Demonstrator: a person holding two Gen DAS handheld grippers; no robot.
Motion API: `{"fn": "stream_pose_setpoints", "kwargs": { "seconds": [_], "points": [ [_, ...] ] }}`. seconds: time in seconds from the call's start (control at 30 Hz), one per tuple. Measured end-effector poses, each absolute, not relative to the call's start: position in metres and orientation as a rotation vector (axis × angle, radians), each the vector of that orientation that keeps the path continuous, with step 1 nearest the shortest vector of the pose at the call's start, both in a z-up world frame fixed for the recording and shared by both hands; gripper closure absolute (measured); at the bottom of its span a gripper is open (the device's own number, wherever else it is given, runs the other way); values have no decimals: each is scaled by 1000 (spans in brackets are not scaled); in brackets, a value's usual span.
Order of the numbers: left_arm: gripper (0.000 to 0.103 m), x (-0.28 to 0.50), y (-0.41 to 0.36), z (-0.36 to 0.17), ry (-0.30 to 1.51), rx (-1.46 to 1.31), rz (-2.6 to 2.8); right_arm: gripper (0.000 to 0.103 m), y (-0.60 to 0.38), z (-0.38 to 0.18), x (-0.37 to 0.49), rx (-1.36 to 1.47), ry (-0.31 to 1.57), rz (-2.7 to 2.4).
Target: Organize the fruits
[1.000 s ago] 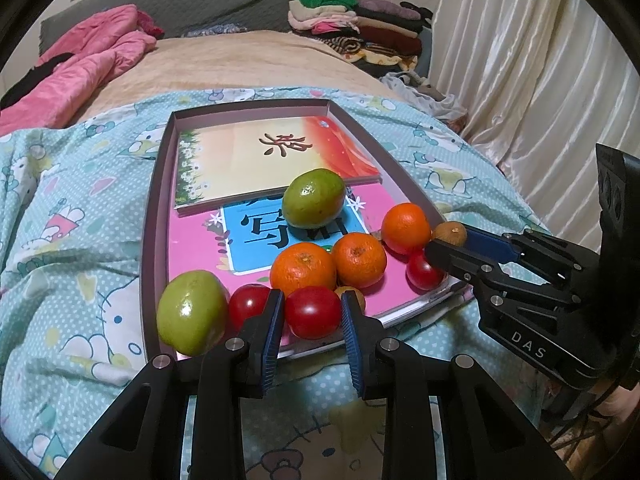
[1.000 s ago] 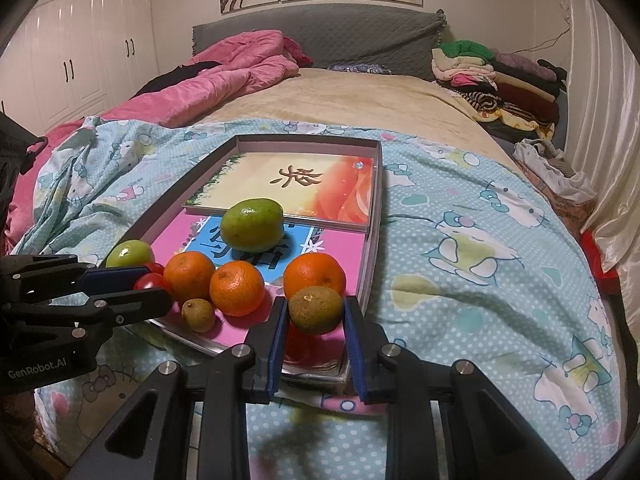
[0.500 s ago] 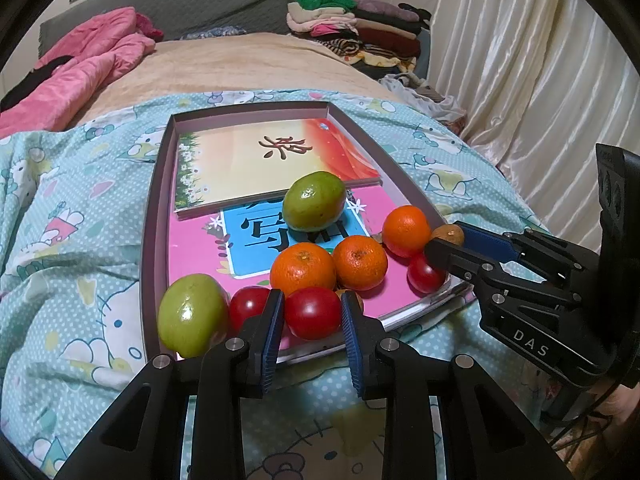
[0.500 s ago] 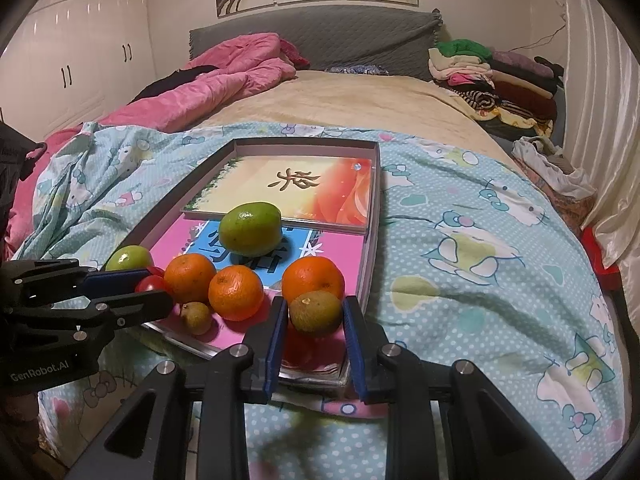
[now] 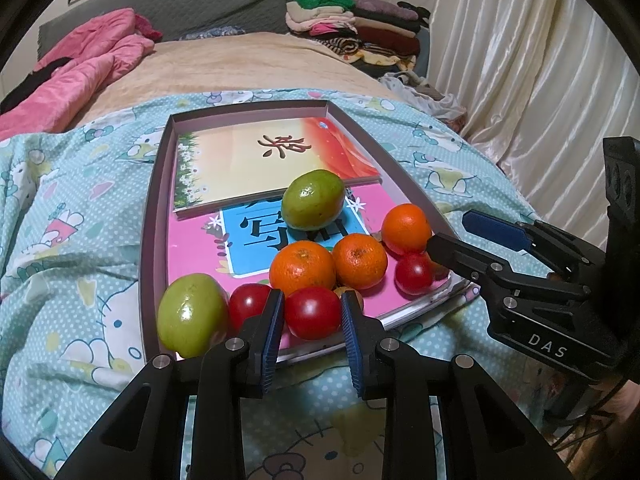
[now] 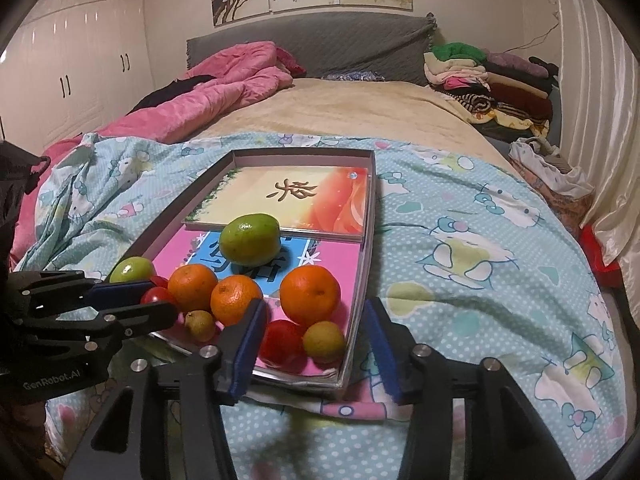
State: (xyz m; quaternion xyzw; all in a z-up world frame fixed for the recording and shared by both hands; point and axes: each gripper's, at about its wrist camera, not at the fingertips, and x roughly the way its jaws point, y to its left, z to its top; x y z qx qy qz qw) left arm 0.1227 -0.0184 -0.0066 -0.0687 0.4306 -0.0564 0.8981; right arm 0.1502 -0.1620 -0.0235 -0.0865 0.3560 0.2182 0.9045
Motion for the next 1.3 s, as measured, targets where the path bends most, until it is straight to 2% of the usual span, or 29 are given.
{"fn": "stream_pose_setpoints", "kwargs": {
  "seconds": [0.4,0.53,0.63,0.8,0.97,1.3],
  "points": [
    [71,122,-17,-7,897,-160,-120,39,-162,-23,149,-174,725,447],
    [57,122,-16,-5,898,-186,-135,34,-166,-20,148,-162,715,436],
    [55,120,-16,-1,887,-193,-140,28,-170,-15,145,-143,691,433],
    [45,112,-14,10,857,-216,-137,15,-177,-3,138,-102,646,422],
    [29,94,-6,26,814,-240,-120,1,-184,13,124,-44,598,407],
    [26,56,13,36,834,-262,15,1,-176,52,74,7,498,389]
  ]
}}
